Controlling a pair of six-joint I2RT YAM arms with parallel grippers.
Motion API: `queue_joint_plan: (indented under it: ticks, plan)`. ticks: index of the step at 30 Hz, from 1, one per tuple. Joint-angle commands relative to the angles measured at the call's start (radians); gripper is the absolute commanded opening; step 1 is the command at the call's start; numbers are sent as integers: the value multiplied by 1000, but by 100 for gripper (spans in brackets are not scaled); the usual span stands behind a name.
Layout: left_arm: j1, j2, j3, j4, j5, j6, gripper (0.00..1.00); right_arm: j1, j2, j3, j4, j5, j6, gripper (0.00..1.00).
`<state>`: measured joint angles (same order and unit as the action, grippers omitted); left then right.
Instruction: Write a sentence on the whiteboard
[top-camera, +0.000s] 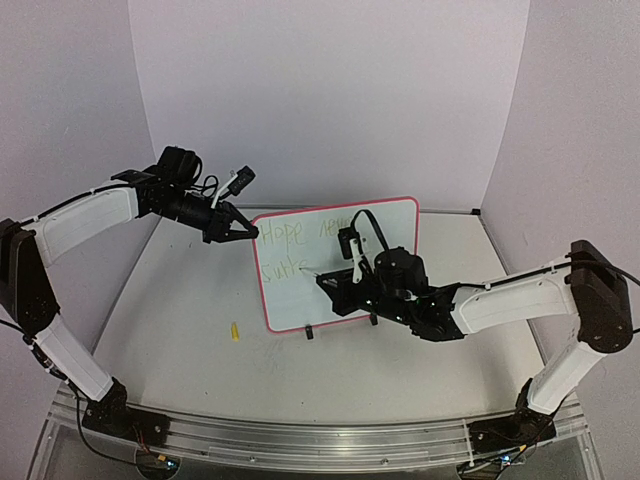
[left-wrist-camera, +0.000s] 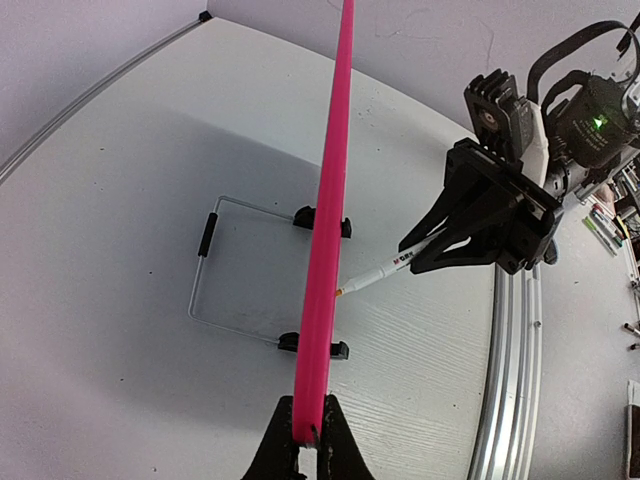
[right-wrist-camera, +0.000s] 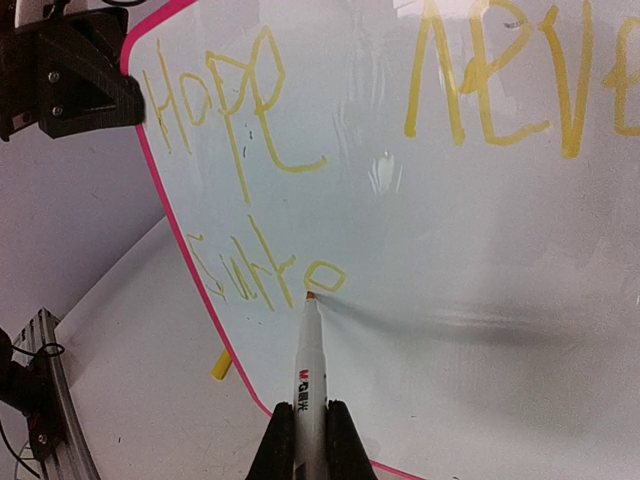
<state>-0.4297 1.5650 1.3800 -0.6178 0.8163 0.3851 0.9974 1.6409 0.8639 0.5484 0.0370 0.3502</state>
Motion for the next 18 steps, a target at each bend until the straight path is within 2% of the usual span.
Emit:
queue_joint_plan:
  ticks: [1,18]
  plan:
    - [-29,33,-10,-66,-43,21,0,-11,-2,-9,-39,65,11,0]
    - [-29,32,-10,-65,-44,21,0,-10,-58,-27,-49,143,-3,0]
